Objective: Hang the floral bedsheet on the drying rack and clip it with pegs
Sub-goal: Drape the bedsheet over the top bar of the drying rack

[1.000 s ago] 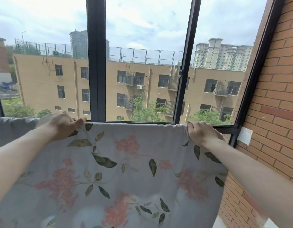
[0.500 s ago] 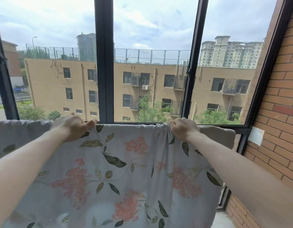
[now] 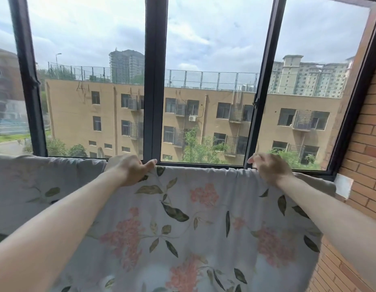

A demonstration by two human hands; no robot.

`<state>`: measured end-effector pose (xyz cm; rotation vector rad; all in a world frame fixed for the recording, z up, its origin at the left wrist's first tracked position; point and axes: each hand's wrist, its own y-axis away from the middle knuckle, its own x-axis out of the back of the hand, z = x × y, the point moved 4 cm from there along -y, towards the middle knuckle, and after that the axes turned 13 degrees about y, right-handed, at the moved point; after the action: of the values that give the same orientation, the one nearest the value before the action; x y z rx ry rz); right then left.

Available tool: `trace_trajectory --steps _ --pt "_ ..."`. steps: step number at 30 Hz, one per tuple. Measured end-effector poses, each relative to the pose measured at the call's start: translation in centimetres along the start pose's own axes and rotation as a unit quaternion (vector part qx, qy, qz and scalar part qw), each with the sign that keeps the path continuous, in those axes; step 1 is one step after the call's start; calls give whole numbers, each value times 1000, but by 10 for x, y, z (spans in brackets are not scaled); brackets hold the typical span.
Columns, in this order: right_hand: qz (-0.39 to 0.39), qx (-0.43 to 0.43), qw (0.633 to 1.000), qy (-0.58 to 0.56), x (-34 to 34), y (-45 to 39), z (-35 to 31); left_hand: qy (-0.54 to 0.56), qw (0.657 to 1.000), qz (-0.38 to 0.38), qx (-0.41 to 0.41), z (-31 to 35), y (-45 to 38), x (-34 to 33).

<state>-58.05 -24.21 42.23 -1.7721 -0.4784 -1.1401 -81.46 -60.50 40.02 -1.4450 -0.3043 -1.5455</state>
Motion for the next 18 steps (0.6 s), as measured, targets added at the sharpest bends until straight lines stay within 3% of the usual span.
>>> trace_trajectory --steps 4,6,11,18 --pt "27 107 993 -40 0 13 -114 12 1000 -12 5 -7 1 4" --pt "6 93 995 -20 -14 19 -143 3 1000 -14 0 -8 2 4" --pt "-31 8 998 45 -32 32 -138 -4 1000 -17 -26 -20 8 11" --pt "-106 -34 994 15 -29 12 -148 5 999 -18 -46 -50 15 25"
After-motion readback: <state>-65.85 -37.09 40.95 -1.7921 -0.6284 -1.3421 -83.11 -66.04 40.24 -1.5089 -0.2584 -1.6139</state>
